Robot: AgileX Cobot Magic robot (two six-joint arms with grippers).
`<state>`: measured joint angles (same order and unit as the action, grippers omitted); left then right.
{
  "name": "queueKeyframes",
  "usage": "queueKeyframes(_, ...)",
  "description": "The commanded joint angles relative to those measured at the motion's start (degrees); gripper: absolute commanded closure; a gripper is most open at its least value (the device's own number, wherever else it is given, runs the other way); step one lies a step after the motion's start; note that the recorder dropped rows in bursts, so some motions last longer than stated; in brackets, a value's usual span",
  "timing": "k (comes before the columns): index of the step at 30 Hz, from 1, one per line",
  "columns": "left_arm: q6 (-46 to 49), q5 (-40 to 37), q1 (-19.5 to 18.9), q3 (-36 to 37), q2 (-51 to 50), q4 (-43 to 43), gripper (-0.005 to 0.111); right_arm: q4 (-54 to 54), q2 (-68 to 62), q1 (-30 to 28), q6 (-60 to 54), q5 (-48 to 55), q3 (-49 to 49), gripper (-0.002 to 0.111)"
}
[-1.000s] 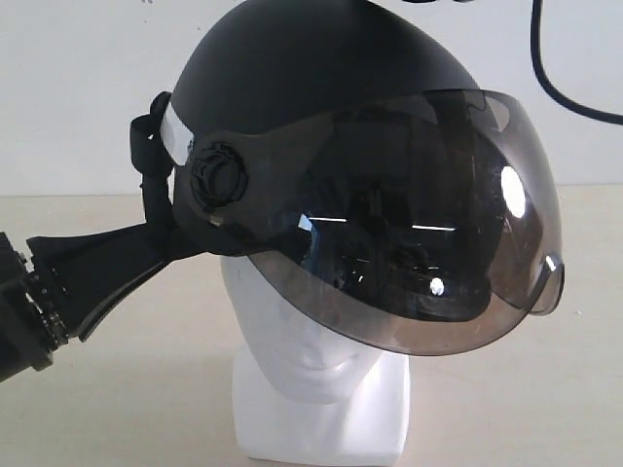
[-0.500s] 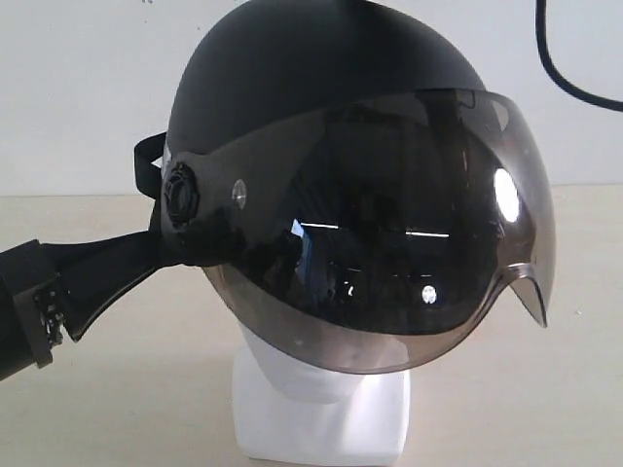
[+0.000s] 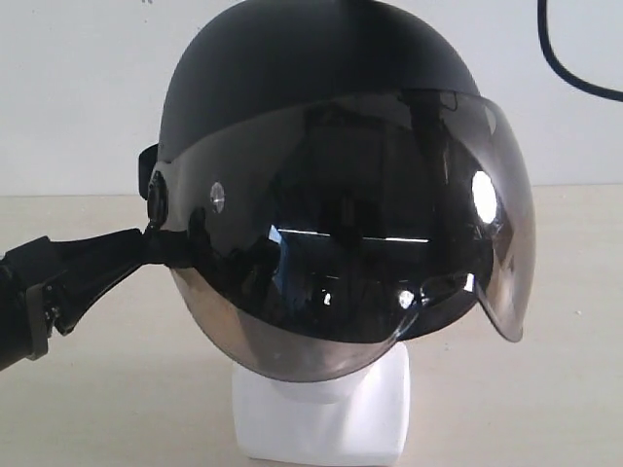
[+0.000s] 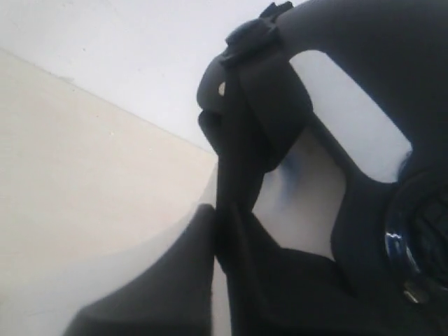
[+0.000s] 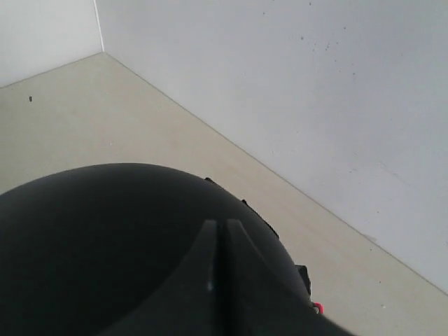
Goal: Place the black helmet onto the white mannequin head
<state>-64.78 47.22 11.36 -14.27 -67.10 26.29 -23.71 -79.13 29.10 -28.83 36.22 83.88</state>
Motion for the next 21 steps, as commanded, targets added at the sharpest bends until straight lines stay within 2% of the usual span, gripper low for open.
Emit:
queueKeyframes(1, 3.0, -5.7, -0.4, 0.8, -0.7, -5.2, 0.102, 1.3, -0.2, 0.1, 0.2, 2.1, 0.2, 0.109)
queueKeyframes(6, 4.9, -5.9, -0.4, -1.4, -0.7, -6.0, 0.102, 1.3, -0.2, 0.1, 0.2, 1.3, 0.2, 0.109)
queueKeyframes(11, 6.2, -12.2, -0.4, -5.6, -1.5, -5.5, 0.102, 1.7, -0.1, 0.1, 0.3, 1.4, 0.2, 0.109)
queueKeyframes(21, 5.3, -9.4, -0.4, -6.4, -7.4, -4.0, 0.102, 2.0, 0.0, 0.1, 0.3, 0.4, 0.2, 0.109)
